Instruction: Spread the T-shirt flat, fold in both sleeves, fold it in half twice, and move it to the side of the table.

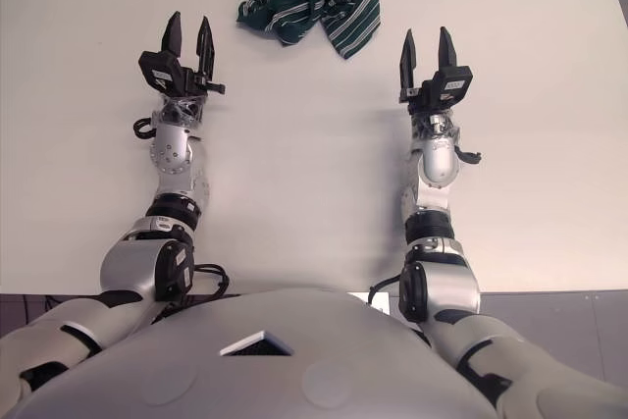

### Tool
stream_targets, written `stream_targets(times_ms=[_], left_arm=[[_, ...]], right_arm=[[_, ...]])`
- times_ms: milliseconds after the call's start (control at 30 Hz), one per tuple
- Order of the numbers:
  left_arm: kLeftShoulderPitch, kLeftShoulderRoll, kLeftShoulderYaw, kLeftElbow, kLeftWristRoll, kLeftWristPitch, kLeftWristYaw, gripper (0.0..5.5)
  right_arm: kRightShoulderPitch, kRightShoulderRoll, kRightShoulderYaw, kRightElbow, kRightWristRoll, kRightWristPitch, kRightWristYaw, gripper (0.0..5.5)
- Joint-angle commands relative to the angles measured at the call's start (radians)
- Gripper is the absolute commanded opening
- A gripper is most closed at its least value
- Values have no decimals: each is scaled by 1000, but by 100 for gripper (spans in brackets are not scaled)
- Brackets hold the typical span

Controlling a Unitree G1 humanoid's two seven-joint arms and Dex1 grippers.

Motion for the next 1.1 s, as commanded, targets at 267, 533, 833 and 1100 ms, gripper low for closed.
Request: stream_targets(times_ms=[267,533,833,1100], left_arm=[[12,7,3,41,3,0,5,196],[1,8,3,57,5,4,8,196],[-3,6,2,65,7,3,11,196],[0,6,2,63,4,4,11,196]], right_arm=[[3,-1,3,49,-3,-3,5,254],[-14,3,6,74,-4,-2,7,254],[-18,2,5,83,-4,-4,7,254],[-18,3,6,83,-6,-3,6,254]])
